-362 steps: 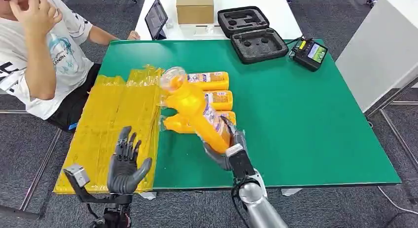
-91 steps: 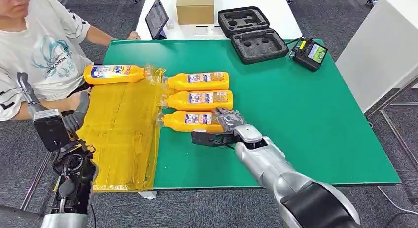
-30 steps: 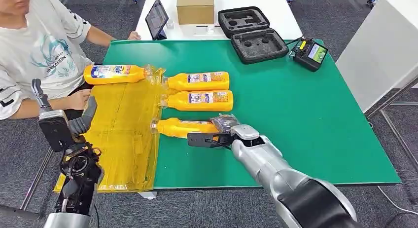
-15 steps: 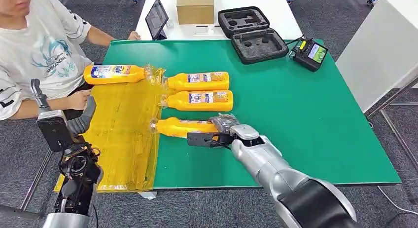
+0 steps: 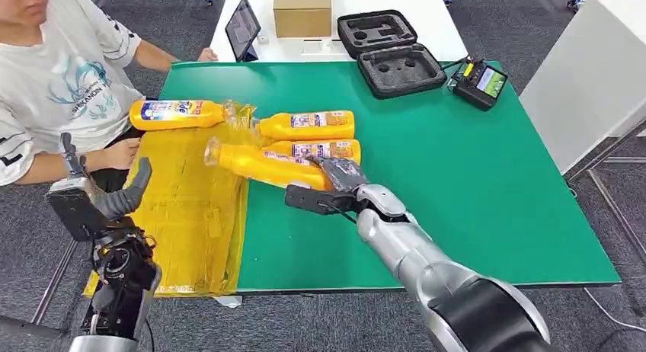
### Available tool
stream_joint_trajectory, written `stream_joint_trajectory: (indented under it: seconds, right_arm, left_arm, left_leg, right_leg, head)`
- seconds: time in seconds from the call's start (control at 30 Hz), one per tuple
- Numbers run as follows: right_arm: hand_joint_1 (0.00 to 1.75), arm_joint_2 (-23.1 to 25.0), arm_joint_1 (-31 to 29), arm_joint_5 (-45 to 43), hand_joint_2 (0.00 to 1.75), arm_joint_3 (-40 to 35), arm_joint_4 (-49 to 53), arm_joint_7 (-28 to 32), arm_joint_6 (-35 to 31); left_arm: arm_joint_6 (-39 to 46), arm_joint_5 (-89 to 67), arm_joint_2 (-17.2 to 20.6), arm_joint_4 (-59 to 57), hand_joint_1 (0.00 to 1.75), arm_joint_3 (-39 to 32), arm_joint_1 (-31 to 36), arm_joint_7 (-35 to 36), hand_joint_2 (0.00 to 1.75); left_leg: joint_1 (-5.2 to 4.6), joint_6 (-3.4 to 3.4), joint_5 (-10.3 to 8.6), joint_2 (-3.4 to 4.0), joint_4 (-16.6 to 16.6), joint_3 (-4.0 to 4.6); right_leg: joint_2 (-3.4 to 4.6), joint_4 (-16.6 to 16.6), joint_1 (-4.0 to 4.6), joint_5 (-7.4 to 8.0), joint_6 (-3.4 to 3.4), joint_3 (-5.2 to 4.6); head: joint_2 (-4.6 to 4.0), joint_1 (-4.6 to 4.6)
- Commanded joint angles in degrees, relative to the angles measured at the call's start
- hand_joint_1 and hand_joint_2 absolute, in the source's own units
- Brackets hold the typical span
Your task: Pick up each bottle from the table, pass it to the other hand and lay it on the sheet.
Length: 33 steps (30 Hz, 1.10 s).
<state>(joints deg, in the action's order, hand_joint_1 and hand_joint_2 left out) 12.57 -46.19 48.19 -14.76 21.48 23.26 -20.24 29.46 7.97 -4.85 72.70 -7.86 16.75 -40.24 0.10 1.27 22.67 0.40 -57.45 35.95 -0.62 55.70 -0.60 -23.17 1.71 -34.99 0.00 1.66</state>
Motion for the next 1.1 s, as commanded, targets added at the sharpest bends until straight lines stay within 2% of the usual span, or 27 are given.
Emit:
stream_joint_trajectory:
  seconds: [0.03, 0.2, 0.33, 0.4, 0.5, 0.57, 0.9, 1.1]
  right_arm:
    - [1.75, -0.05, 5.96, -13.07, 1.75, 9.38, 12.98, 9.76, -9.73]
    - [1.75, -0.89, 10.17, -19.77, 1.75, 9.57, 18.76, 11.85, -14.31]
    - [1.75, -1.99, 12.81, -23.97, 1.75, 8.18, 18.24, 12.21, -13.35]
    - [1.75, -1.88, 13.07, -24.54, 1.75, 7.09, 15.36, 13.54, -12.15]
    - [1.75, 0.18, 13.84, -23.66, 1.75, 4.88, 11.49, 15.16, -12.17]
    - [1.75, 1.43, 14.14, -23.39, 1.75, 3.85, 10.2, 15.65, -13.05]
    - [1.75, 1.08, 13.76, -23.64, 1.75, 3.34, 10.22, 15.4, -11.94]
    - [1.75, 6.91, 15.99, -18.52, 1.75, -5.71, 7.48, 13.75, -10.88]
  left_arm:
    - [-6.61, 6.35, -2.47, 0.75, 0.0, -9.72, -4.72, 0.24, 1.75]
    - [-8.01, 9.39, -3.38, 5.03, 0.0, -10.7, -6.8, 0.24, 1.75]
    - [-13.61, 16.0, -2.48, 8.9, 0.0, -4.11, -10.55, 4.32, 1.75]
    - [-22.31, 21.32, -1.47, 9.56, 0.0, 1.31, -11.77, 10.97, 1.75]
    - [-27.69, 23.25, -2.19, 8.01, 0.0, 8.3, -10.63, 14.86, 1.75]
    - [-27.57, 22.96, -2.21, 6.29, 0.0, 10.92, -8.97, 14.96, 1.75]
    - [-28.28, 23.82, -1.17, 6.23, 0.0, 11.14, -8.87, 15.48, 1.75]
    - [-28.59, 24.4, -2.4, -1.39, 0.0, 17.43, -2.14, 17.69, 1.75]
  left_leg:
    - [0.01, -0.04, 0.07, 0.06, 0.05, -0.14]
    - [0.06, -0.05, 0.09, -0.06, 0.01, -0.12]
    - [0.04, -0.05, 0.13, -0.13, 0.03, -0.19]
    - [0.06, -0.05, 0.16, -0.16, 0.03, -0.24]
    - [0.04, -0.05, 0.13, -0.16, 0.03, -0.16]
    - [0.05, -0.06, 0.11, -0.26, 0.01, -0.13]
    - [0.07, -0.1, 0.2, -0.11, -0.01, -0.21]
    - [0.08, -0.11, 0.17, -0.23, 0.01, -0.2]
  right_leg:
    - [0.1, -0.06, 0.01, -0.04, -0.03, 0.12]
    - [-0.02, -0.06, 0.06, -0.1, -0.04, 0.13]
    - [-0.07, -0.07, 0.03, -0.15, -0.04, 0.21]
    - [-0.09, -0.08, 0.05, -0.18, -0.04, 0.28]
    - [-0.1, -0.07, 0.03, -0.14, -0.04, 0.17]
    - [-0.19, -0.06, 0.05, -0.15, -0.06, 0.18]
    - [-0.01, -0.03, 0.07, -0.18, -0.09, 0.22]
    - [-0.13, -0.02, 0.07, -0.2, -0.09, 0.22]
  head:
    - [0.0, 0.02]
    - [0.0, 0.0]
    - [0.0, 0.0]
    - [0.0, 0.0]
    - [0.0, 0.02]
    - [0.0, 0.02]
    - [0.0, 0.02]
    - [0.0, 0.0]
